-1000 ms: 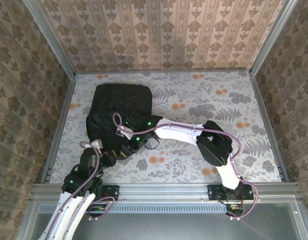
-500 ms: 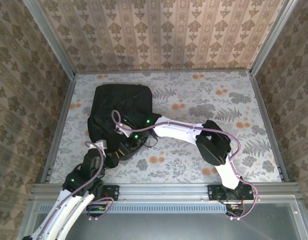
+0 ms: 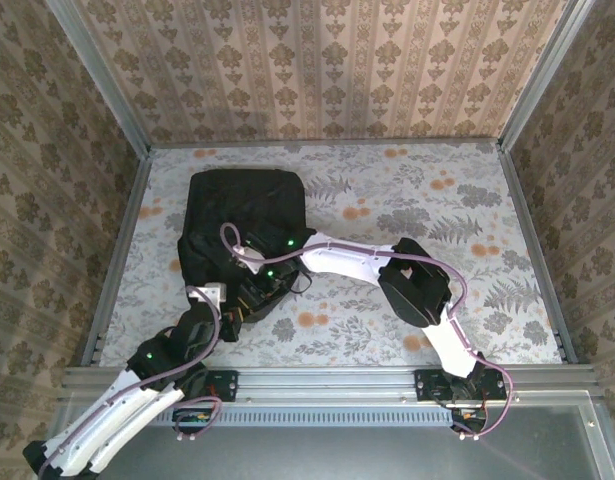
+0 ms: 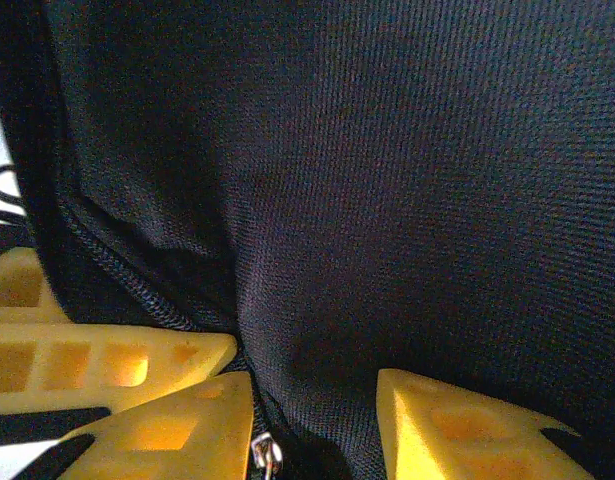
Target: Pack books, pencil case, and school supplies into a backpack
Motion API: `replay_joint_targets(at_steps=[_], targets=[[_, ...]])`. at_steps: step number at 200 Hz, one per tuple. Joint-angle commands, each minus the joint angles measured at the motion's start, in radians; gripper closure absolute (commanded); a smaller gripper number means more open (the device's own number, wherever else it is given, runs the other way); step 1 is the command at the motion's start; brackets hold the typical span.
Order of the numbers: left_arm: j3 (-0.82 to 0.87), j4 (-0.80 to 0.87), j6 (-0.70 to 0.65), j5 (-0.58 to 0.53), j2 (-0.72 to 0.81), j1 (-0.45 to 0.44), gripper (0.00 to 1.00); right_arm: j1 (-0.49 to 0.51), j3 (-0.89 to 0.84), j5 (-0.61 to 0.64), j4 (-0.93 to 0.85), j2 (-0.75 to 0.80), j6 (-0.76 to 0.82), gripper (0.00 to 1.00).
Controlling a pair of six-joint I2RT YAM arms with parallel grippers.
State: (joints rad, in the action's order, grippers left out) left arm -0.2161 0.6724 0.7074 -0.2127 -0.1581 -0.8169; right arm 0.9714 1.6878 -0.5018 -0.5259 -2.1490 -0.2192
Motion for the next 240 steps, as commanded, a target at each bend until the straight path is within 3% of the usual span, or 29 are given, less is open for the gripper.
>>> replay_joint_targets(at_steps=[1,65,99,123,151,181,240], targets=[[-0.055,-0.040,-0.070,-0.084,-0.020,-0.022,1.00,0.026,0.013,-0.017,-0.088,-0.028,0.038,0.59],[-0.102,-0.007,-0.077,-0.160,-0.020,-0.036,1.00,0.062,-0.020,0.068,-0.138,-0.039,0.122,0.58],[-0.126,0.004,-0.078,-0.186,0.007,-0.036,1.00,0.079,-0.075,0.121,-0.099,-0.007,0.142,0.75],[-0.126,0.011,-0.076,-0.191,-0.007,-0.036,1.00,0.068,-0.160,0.154,0.016,0.067,0.108,0.89],[-0.129,0.022,-0.074,-0.210,-0.008,-0.036,1.00,0.034,-0.305,0.176,0.202,0.187,0.038,0.99],[-0.132,0.041,-0.062,-0.233,-0.011,-0.037,1.00,0.000,-0.482,0.172,0.427,0.320,-0.012,1.00],[-0.135,0.036,-0.062,-0.233,-0.032,-0.037,1.00,-0.043,-0.652,0.224,0.599,0.430,-0.051,1.00]])
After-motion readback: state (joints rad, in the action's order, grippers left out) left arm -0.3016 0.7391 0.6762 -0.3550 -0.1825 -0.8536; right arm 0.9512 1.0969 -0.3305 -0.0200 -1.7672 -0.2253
